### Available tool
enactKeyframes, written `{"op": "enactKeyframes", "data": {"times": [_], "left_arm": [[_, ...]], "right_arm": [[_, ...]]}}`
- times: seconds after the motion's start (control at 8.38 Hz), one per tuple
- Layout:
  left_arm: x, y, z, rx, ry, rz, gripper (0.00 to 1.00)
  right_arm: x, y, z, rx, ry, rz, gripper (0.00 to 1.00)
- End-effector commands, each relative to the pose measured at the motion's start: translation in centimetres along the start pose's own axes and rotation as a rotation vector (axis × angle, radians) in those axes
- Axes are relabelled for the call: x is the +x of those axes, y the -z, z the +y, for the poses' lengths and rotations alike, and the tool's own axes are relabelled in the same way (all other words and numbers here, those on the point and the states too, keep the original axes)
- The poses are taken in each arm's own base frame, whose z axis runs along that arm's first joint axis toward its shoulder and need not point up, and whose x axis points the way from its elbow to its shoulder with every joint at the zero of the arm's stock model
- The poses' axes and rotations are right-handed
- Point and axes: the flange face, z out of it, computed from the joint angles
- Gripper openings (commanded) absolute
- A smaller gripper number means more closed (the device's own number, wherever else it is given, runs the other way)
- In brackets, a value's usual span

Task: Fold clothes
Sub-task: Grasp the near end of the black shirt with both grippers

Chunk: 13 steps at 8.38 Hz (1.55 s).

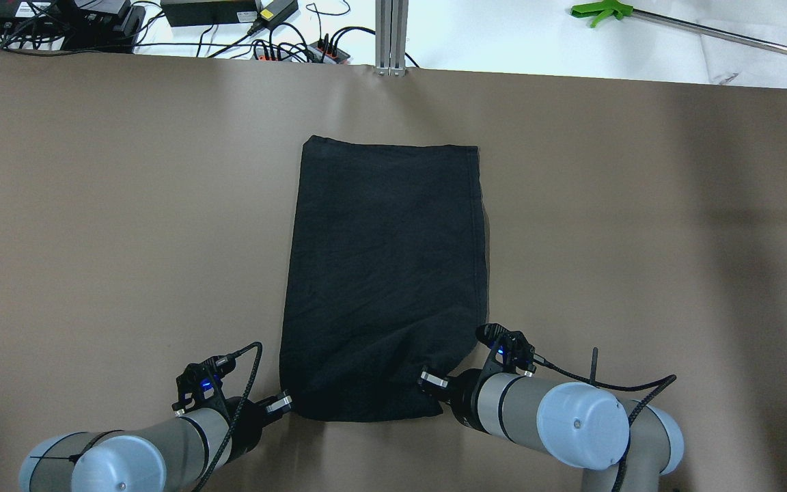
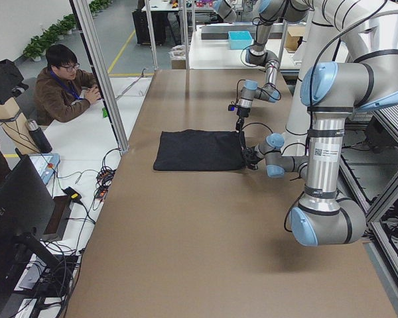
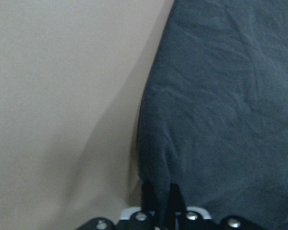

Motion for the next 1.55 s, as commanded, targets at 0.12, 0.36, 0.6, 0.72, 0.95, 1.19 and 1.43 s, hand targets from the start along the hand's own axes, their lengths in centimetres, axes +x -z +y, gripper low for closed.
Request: {"op": "enactKeyframes", "data": {"times": [0.12, 0.36, 0.6, 0.72, 0.95, 1.19, 1.43], "left_arm": [[1.8, 7.5, -1.1, -0.073, -0.020, 0.080, 0.00], [4.0, 9.2, -0.1, -0.127, -0.015, 0.124, 0.00], [5.2, 9.9, 1.4, -0.158, -0.032, 0.152, 0.00], [5.6, 10.7, 1.4, -0.161, -0.067, 0.169, 0.00], [6.2, 11.4, 1.0, -0.164, -0.076, 0.185, 0.00], [7.1, 12.0, -0.8, -0.173, -0.101, 0.198, 0.00], [9.0, 11.4, -5.9, -0.077, -0.120, 0.216, 0.00]], "right_arm": [[-0.7, 3.6, 0.2, -0.034, 0.018, -0.036, 0.00], [-0.6, 6.1, 1.2, -0.064, 0.018, -0.058, 0.00], [0.4, 10.0, 4.6, -0.153, 0.004, -0.075, 0.00], [0.7, 10.9, 5.6, -0.173, -0.007, -0.075, 0.00], [1.0, 10.8, 5.7, -0.170, -0.004, -0.069, 0.00], [0.8, 10.4, 3.6, -0.133, -0.001, -0.069, 0.00], [-0.4, 8.6, -1.3, -0.041, 0.009, -0.070, 0.00]]}}
